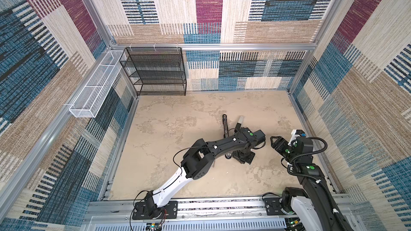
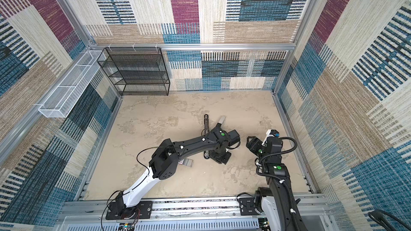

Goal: Load the staples into the stapler

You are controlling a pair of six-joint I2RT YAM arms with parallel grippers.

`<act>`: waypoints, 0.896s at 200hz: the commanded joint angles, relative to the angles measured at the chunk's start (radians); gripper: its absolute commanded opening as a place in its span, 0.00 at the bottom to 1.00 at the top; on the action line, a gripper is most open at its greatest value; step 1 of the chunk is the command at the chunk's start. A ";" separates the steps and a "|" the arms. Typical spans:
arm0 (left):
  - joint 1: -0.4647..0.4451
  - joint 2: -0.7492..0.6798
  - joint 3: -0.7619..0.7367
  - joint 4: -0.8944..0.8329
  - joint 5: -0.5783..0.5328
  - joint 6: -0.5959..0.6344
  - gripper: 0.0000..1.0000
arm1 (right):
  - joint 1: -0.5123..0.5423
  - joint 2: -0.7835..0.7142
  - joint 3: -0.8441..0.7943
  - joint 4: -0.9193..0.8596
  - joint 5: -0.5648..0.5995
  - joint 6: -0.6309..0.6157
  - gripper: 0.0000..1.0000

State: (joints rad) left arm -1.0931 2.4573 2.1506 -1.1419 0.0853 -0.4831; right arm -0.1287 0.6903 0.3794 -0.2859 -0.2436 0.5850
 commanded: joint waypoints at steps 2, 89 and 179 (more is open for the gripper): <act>-0.002 0.024 -0.007 -0.025 0.000 0.036 0.00 | 0.000 -0.003 -0.005 0.022 0.000 -0.004 0.76; 0.017 -0.239 -0.185 0.106 -0.066 0.090 0.00 | -0.001 -0.025 0.002 0.030 -0.024 -0.005 0.76; 0.272 -0.886 -0.893 0.707 0.286 0.055 0.00 | 0.069 0.077 -0.011 0.662 -0.668 0.104 0.70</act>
State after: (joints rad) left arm -0.8795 1.6707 1.3746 -0.6746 0.2073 -0.4168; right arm -0.1051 0.7269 0.3382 0.1112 -0.7197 0.6506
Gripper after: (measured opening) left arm 0.061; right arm 0.708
